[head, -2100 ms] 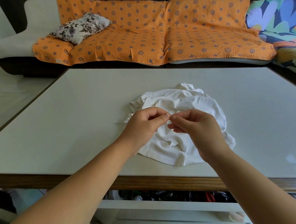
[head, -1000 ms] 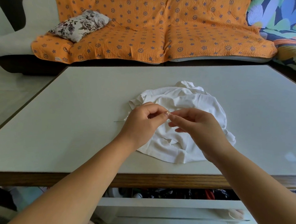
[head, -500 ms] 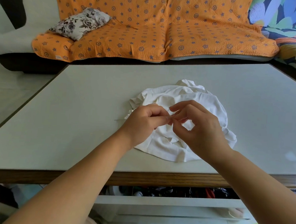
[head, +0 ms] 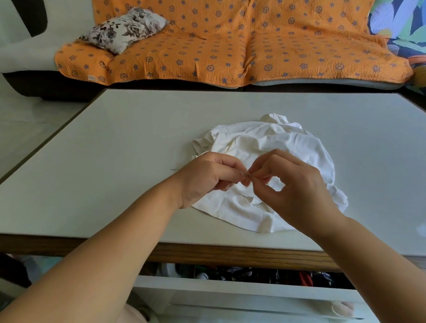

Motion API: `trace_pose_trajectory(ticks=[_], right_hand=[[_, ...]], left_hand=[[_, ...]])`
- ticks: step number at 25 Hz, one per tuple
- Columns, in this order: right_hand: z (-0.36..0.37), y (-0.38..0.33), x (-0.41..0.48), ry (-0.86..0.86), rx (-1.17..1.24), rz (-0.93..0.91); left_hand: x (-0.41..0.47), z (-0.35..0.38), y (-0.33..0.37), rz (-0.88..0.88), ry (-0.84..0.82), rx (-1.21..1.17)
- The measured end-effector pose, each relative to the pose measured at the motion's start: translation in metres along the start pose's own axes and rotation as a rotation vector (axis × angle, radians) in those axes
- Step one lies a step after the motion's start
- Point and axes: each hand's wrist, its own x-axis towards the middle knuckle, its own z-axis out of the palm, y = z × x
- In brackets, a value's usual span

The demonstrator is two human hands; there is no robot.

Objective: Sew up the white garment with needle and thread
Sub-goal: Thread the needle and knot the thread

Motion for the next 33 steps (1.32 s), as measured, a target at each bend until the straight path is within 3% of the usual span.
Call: trace_pose_trajectory(ticks=[5,8,12,18,22,28,33], right_hand=[[-0.001,-0.005,0.002,-0.05,0.024,0.075],[-0.004,-0.011,0.004,-0.049,0.16,0.326],[-0.009,-0.015,0.007,-0.029,0.315,0.595],[-0.013,-0.017,0.01,-0.01,0.511,0.747],[-0.015,-0.014,0.009,0.09,0.616,0.75],[-0.016,-0.022,0.004,0.16,0.237,0.447],[-0.007,-0.016,0.001,0.145,0.147,0.439]], left_hand=[[-0.001,-0.001,0.001,-0.042,0.007,0.022],[-0.004,0.002,0.003,-0.017,0.08,0.2],[-0.005,0.011,0.002,0.15,0.269,0.325],[-0.005,0.018,0.001,0.344,0.397,0.474],[-0.003,0.019,0.001,0.218,0.381,0.3],[-0.004,0.019,0.004,0.112,0.37,0.083],[-0.005,0.022,0.007,0.11,0.353,0.035]])
